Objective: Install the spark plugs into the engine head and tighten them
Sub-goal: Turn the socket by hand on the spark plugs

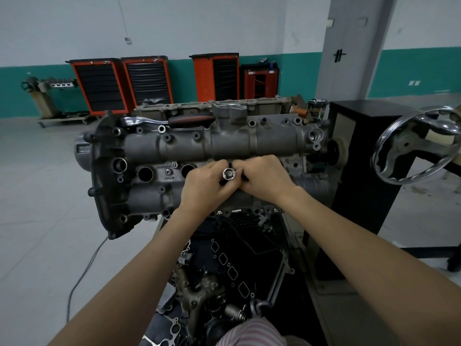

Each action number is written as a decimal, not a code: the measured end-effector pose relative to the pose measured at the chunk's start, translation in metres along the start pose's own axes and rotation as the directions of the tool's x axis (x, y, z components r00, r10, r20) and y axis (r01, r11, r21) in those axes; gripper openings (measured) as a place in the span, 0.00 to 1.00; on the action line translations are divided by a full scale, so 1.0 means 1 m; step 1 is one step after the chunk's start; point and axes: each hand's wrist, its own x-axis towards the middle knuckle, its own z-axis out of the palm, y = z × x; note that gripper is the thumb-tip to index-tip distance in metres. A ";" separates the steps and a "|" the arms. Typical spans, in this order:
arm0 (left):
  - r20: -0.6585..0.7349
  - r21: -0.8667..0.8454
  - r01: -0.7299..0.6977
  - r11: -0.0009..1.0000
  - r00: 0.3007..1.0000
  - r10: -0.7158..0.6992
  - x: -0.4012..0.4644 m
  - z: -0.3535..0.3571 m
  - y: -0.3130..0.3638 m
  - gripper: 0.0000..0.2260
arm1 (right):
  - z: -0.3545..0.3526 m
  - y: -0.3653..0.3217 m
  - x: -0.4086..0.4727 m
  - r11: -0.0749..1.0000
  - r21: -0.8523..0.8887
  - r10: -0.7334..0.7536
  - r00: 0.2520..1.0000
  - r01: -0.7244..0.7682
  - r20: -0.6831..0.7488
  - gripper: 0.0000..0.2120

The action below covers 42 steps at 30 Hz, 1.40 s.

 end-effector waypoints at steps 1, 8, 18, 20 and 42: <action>-0.005 0.005 -0.009 1.000 1.000 0.009 0.000 0.000 -0.001 0.19 | 0.001 0.000 0.000 1.000 -0.002 0.007 1.000 -0.007 0.002 0.06; 0.016 -0.014 -0.011 1.000 1.000 0.011 -0.002 -0.001 -0.001 0.17 | 0.006 0.001 0.001 0.998 -0.050 0.048 0.999 -0.047 0.013 0.09; 0.000 -0.018 0.013 1.000 1.000 -0.013 -0.001 0.000 -0.002 0.19 | 0.005 0.003 0.001 0.999 -0.040 0.026 0.996 -0.023 0.080 0.07; -0.010 -0.004 -0.005 1.000 1.000 0.005 -0.001 0.000 -0.003 0.20 | 0.005 0.003 0.001 0.999 -0.030 0.034 0.997 -0.032 0.064 0.08; 0.022 0.002 -0.033 0.999 0.999 0.033 -0.003 -0.001 -0.002 0.17 | 0.003 0.001 -0.001 0.999 -0.002 0.039 0.999 -0.039 0.003 0.09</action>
